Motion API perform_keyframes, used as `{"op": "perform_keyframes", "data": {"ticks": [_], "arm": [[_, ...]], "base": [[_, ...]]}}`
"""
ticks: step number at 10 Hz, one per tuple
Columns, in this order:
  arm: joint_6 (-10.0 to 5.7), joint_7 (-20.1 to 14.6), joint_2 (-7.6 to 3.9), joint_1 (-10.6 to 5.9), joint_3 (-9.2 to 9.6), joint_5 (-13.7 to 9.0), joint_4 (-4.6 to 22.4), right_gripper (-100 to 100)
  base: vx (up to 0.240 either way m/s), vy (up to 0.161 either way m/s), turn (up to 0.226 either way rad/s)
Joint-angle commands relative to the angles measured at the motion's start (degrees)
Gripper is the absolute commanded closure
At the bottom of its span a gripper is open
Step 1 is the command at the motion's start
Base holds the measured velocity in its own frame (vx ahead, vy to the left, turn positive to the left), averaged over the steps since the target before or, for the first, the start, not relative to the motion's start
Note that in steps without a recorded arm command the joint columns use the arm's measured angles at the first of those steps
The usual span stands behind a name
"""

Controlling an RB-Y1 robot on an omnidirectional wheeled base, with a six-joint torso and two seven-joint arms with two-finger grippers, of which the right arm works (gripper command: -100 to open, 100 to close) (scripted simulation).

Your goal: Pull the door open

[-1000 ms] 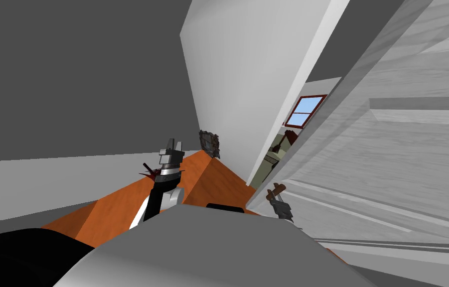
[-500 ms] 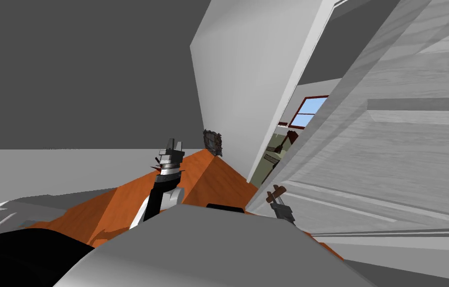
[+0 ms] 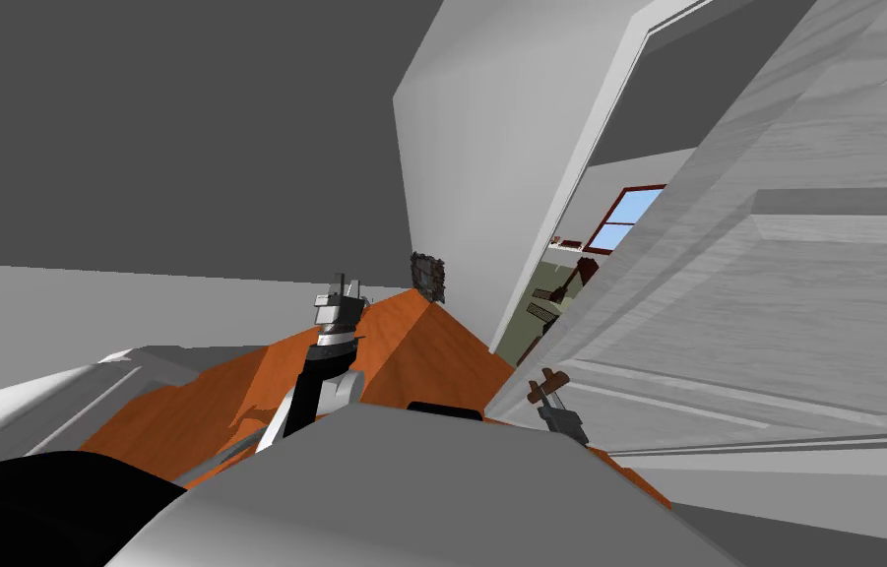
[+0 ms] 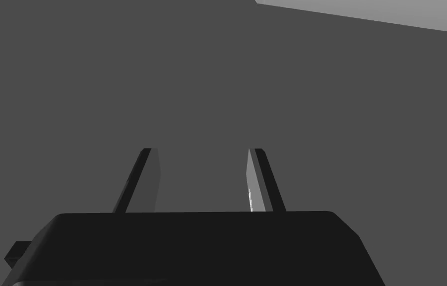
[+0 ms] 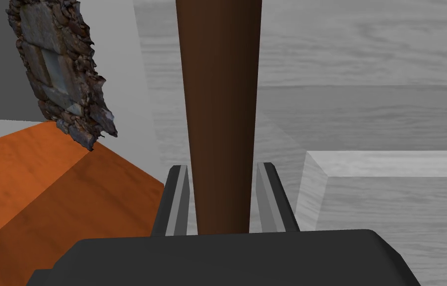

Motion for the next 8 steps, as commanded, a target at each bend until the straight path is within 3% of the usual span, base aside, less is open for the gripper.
{"op": "perform_keyframes", "data": {"ticks": [1, 2, 3, 8], "arm": [[-1.26, -1.17, -0.2, -0.08, 1.11, 0.63, 1.35, 100], [-1.8, -1.64, -0.47, -0.04, 1.5, 0.85, 1.7, 100], [-1.36, -1.27, -0.35, -0.05, 1.21, 0.7, 1.36, 100], [-3.42, -3.51, -1.08, -0.65, 2.79, 1.71, 3.73, 100]], "base": [[-0.258, -0.066, 0.133], [-0.212, -0.066, 0.14], [-0.091, -0.022, 0.033], [-0.191, -0.042, 0.139]]}}
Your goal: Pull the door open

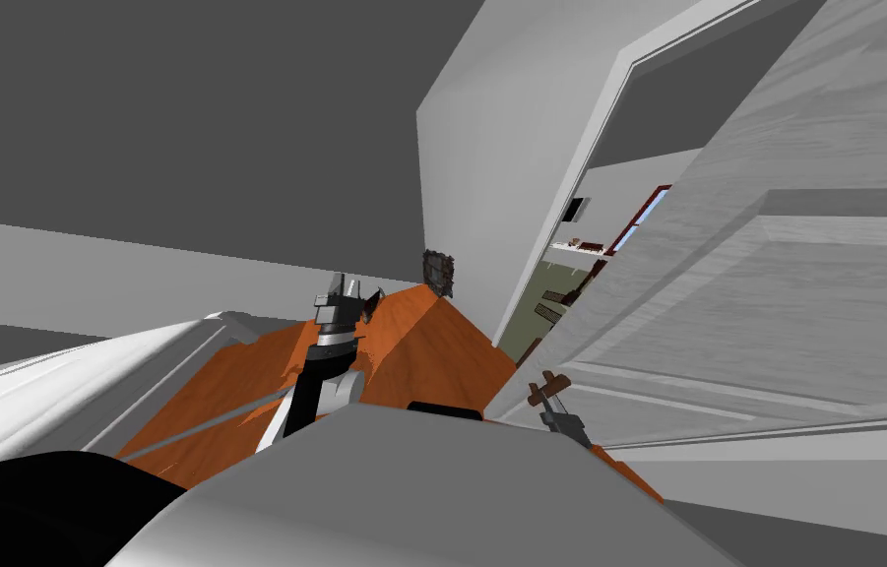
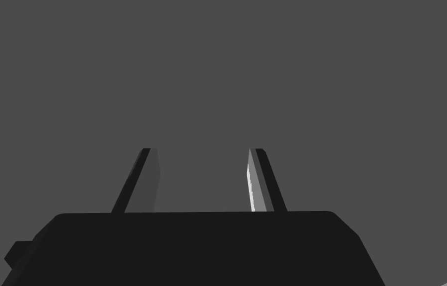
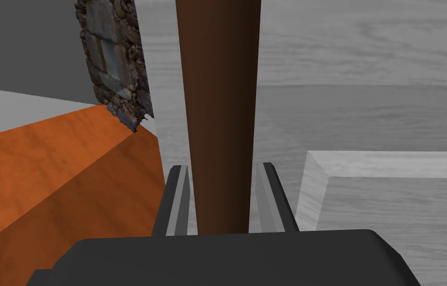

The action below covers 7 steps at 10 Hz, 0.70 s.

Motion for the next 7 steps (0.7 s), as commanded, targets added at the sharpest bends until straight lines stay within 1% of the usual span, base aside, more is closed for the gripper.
{"op": "perform_keyframes", "data": {"ticks": [1, 3, 5, 6, 7], "arm": [[-0.53, -0.62, -0.21, 0.03, 0.55, 0.31, 0.68, 100], [-1.25, -1.37, -0.5, -0.22, 1.04, 0.64, 1.49, 100], [-1.86, -2.01, -0.74, -0.44, 1.45, 0.91, 2.18, 100], [-1.55, -1.75, -0.73, -0.4, 1.27, 0.8, 1.85, 100], [-3.15, -2.38, -0.72, 0.05, 1.98, 1.46, 2.96, 100]], "base": [[-0.207, -0.035, 0.144], [-0.223, -0.033, 0.117], [-0.186, -0.047, 0.102], [-0.075, -0.022, 0.028], [-0.076, -0.023, 0.077]]}}
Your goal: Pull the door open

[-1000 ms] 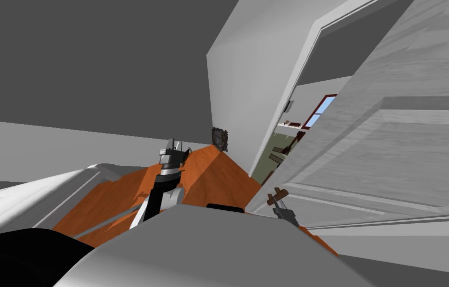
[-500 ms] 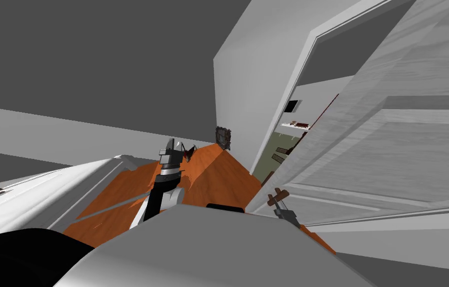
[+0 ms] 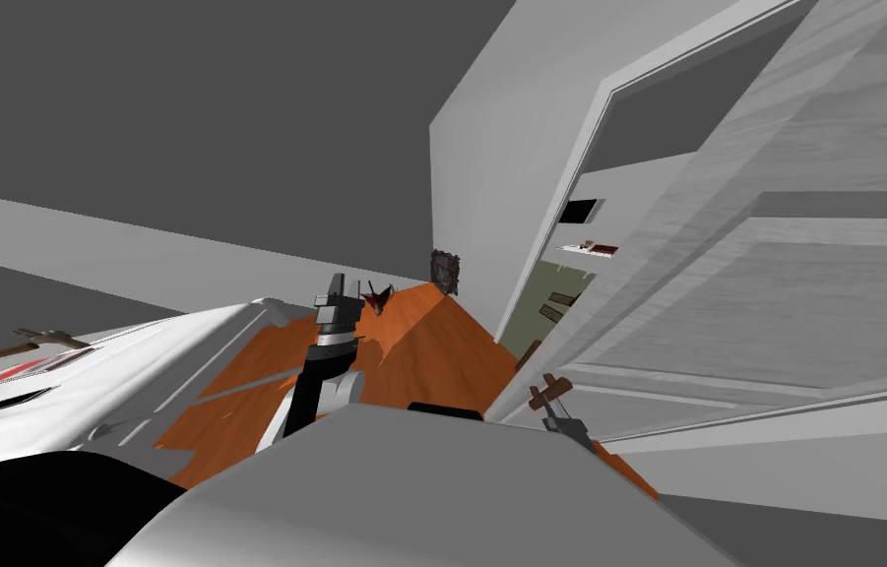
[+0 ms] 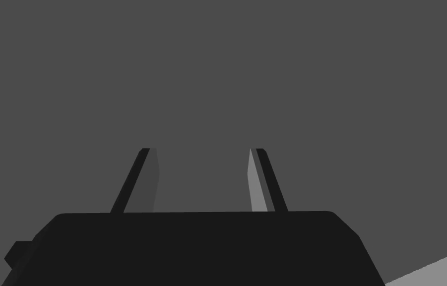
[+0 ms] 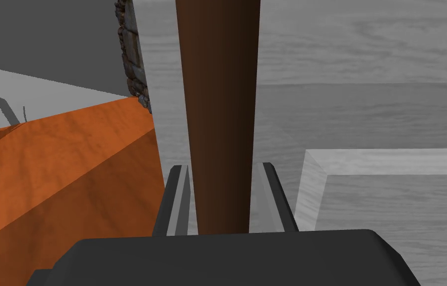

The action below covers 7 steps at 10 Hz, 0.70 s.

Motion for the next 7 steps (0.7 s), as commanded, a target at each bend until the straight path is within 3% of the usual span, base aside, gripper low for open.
{"op": "perform_keyframes", "data": {"ticks": [1, 2, 6, 7], "arm": [[-1.74, -0.67, 0.1, 0.29, 0.65, 0.62, 1.28, 100], [-3.5, -1.3, 0.07, 0.75, 1.3, 1.26, 2.43, 100], [-7.5, -2.71, -0.01, 1.8, 2.77, 2.73, 5.03, 100], [-9.39, -3.38, -0.05, 2.29, 3.46, 3.42, 6.26, 100]], "base": [[-0.096, -0.034, 0.071], [-0.12, -0.043, 0.071], [-0.116, -0.032, 0.055], [-0.135, -0.081, 0.085]]}}
